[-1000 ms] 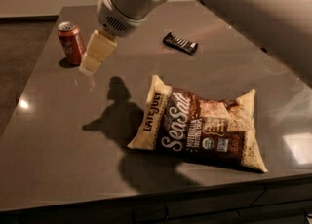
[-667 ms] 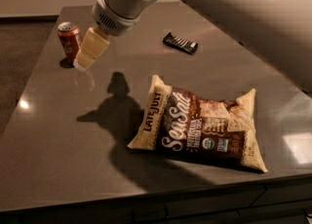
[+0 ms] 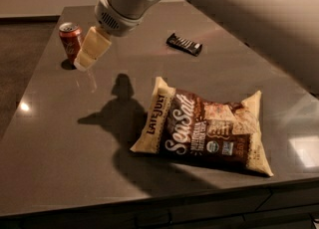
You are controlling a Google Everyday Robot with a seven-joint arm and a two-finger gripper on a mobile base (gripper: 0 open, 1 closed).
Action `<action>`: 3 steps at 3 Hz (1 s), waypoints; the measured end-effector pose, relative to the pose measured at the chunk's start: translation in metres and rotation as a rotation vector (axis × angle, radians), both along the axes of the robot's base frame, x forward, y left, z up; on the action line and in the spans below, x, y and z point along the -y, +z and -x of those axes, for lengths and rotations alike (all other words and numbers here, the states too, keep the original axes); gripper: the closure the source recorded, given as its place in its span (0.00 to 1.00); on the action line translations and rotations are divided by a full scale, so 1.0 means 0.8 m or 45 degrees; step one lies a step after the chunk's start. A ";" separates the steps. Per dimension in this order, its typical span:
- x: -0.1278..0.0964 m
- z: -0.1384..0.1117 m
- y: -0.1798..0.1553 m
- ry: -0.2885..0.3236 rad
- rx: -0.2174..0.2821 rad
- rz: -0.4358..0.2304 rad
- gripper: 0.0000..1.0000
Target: Move coke can near brown chip bag
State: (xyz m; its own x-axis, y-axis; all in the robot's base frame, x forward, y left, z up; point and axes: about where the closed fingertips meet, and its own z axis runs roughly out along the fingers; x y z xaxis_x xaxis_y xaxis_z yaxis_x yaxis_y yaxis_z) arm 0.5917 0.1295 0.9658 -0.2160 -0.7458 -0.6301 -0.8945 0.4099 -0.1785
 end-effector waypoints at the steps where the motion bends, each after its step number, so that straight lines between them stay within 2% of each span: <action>1: 0.001 -0.002 0.001 -0.010 0.002 -0.001 0.00; 3: -0.032 -0.053 -0.016 -0.059 0.034 -0.109 0.00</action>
Offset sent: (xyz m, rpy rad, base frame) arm 0.0443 0.0216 -0.0085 0.0847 -0.0329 -0.0515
